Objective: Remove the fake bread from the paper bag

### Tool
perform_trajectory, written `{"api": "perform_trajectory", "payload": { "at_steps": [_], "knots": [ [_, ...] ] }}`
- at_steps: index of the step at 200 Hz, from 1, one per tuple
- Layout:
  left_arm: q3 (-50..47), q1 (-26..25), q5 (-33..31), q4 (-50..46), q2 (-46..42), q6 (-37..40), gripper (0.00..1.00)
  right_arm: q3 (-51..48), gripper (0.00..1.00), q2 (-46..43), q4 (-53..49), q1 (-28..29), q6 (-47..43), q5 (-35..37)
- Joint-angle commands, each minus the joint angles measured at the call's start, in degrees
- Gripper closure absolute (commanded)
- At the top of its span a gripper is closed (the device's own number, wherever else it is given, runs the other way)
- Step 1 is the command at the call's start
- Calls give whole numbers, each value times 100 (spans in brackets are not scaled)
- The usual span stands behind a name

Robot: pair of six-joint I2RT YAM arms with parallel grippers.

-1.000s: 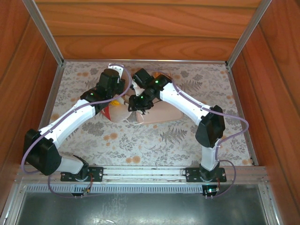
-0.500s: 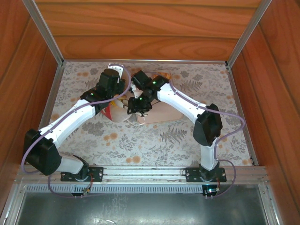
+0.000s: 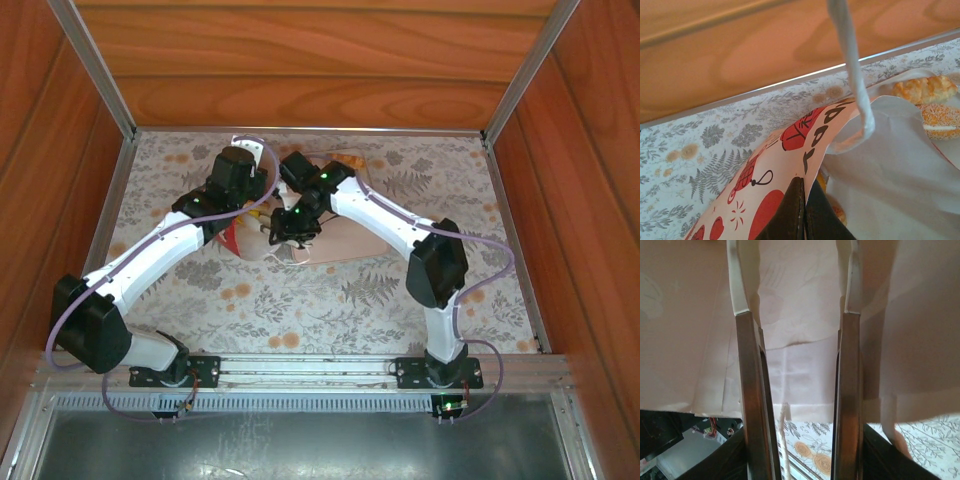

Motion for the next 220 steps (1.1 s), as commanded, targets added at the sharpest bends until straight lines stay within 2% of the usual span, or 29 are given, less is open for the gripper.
{"api": "perform_trajectory", "payload": {
  "at_steps": [1,35,79,114,220],
  "knots": [
    [135,-45,31,80,-1,-91,100,267,53,175,20,7,-33,-145],
    [103,-43,33,85,-19,-119,100,398,54,293,-97,-2,-34,6],
    [46,-45,-48,93,-67,-89,100,261,70,30,18,-16,-7,50],
    [37,-45,-122,86,-1,-77,100,102,76,-324,125,-20,67,136],
    [-118,-45,-422,218,-1,-175,100,-769,79,-1570,518,-105,391,-220]
  ]
}}
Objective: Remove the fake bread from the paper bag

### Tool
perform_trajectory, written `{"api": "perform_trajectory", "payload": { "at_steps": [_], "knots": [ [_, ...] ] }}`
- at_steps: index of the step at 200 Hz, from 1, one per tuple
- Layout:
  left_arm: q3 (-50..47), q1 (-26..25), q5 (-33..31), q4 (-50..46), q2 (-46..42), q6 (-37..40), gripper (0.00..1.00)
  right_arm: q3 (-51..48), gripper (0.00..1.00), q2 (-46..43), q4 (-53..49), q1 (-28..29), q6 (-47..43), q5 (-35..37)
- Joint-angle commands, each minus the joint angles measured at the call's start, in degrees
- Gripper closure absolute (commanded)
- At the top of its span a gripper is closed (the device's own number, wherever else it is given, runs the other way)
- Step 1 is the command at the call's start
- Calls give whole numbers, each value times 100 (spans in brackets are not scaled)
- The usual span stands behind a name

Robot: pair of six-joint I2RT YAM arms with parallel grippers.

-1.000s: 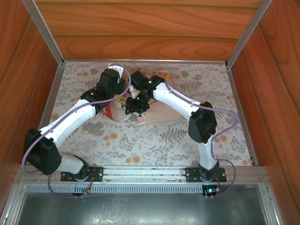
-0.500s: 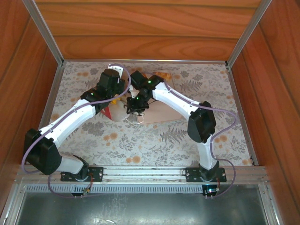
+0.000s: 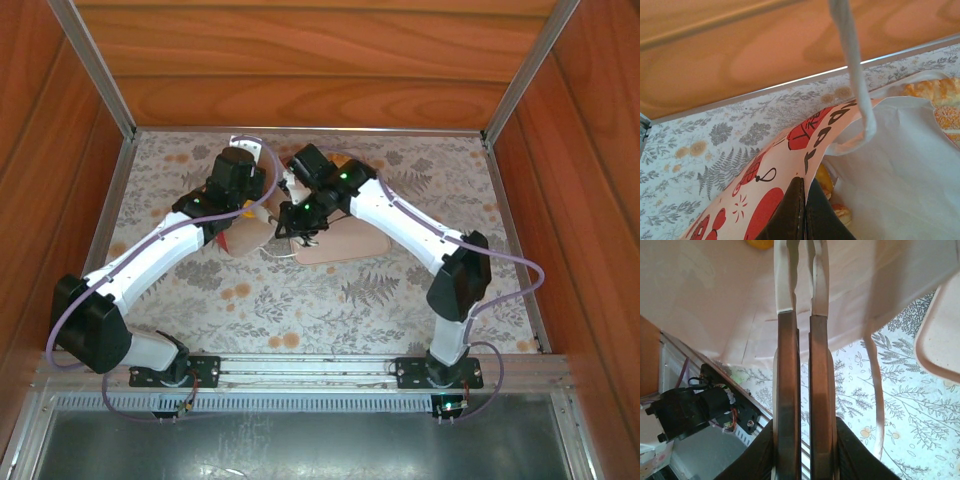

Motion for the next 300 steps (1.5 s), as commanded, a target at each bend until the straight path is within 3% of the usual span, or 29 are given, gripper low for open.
{"api": "perform_trajectory", "payload": {
  "at_steps": [1,163,201,300],
  "knots": [
    [-67,-45,-190,163,-1,-121,100,-250,80,-445,358,-84,154,-218],
    [114,-41,-753,36,332,-271,100,-1369,82,-2312,853,-384,543,-189],
    [236,-30,-1074,-11,536,-280,100,-1513,82,-2615,752,-402,646,17],
    [197,-32,-1153,-58,563,-293,100,-1711,80,-3641,724,-477,814,718]
  ]
}}
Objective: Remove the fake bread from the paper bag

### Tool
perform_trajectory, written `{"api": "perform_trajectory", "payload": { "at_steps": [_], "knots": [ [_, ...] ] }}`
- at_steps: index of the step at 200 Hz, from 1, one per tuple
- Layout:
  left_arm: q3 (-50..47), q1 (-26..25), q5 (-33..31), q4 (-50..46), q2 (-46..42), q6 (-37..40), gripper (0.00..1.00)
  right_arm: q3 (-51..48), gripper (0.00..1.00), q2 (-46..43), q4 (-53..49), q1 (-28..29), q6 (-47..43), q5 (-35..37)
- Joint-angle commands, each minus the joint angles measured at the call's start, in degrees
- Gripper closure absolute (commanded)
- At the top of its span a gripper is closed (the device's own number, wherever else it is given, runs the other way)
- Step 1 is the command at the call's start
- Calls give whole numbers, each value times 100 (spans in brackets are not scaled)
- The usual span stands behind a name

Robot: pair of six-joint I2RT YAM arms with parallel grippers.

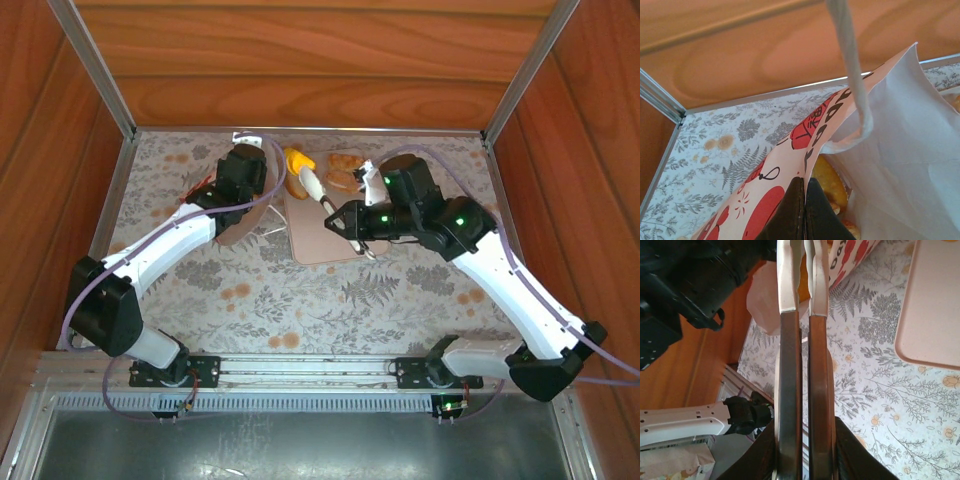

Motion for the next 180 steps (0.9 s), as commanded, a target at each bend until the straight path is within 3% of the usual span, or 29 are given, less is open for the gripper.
{"api": "perform_trajectory", "payload": {
  "at_steps": [1,64,110,145,180],
  "knots": [
    [-58,-30,-174,-234,-25,-100,100,-10,80,-199,127,-44,26,282],
    [-138,-41,-121,-263,-172,-138,100,-281,79,-423,120,-456,231,479],
    [-71,-56,-61,-432,-307,-112,100,-1311,78,-393,952,-1421,724,-852],
    [-109,-67,-2,-432,-393,-138,100,-2260,78,-373,2242,-2017,1402,-2059],
    [-67,-76,47,-481,-350,-129,100,-2985,77,-308,3367,-2444,2140,-2654]
  ]
}}
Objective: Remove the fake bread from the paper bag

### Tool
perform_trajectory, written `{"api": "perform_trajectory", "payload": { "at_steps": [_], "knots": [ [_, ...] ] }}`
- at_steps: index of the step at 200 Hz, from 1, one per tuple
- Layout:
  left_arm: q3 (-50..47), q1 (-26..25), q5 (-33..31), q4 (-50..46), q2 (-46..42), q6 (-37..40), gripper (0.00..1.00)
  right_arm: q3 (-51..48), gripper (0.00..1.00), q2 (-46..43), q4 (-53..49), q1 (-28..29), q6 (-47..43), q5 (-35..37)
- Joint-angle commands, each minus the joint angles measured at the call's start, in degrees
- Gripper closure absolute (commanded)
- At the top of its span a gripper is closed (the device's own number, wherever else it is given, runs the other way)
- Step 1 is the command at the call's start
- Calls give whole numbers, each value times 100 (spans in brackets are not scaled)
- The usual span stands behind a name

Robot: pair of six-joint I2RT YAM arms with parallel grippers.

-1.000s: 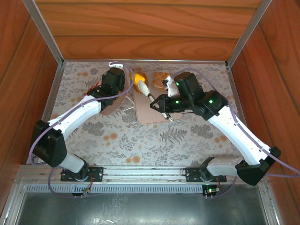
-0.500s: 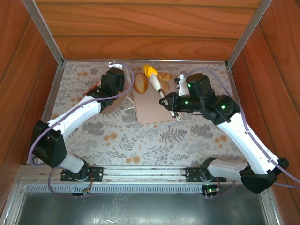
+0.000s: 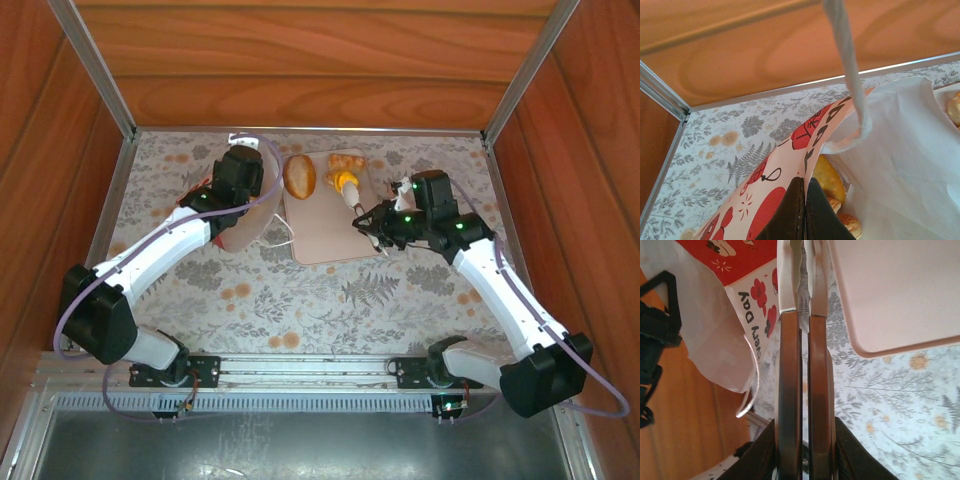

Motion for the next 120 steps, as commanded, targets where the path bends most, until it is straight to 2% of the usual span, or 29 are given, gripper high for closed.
{"api": "perform_trajectory", "payload": {
  "at_steps": [1,83,120],
  "knots": [
    [-13,-48,-10,-204,-73,-98,100,-278,77,40,1329,-231,670,-897],
    [59,-61,-1,-209,44,-108,100,-1089,76,844,2875,-636,1503,-1676],
    [70,-80,5,-207,100,-84,100,-1158,75,1155,3054,-718,1564,-1893]
  ]
}}
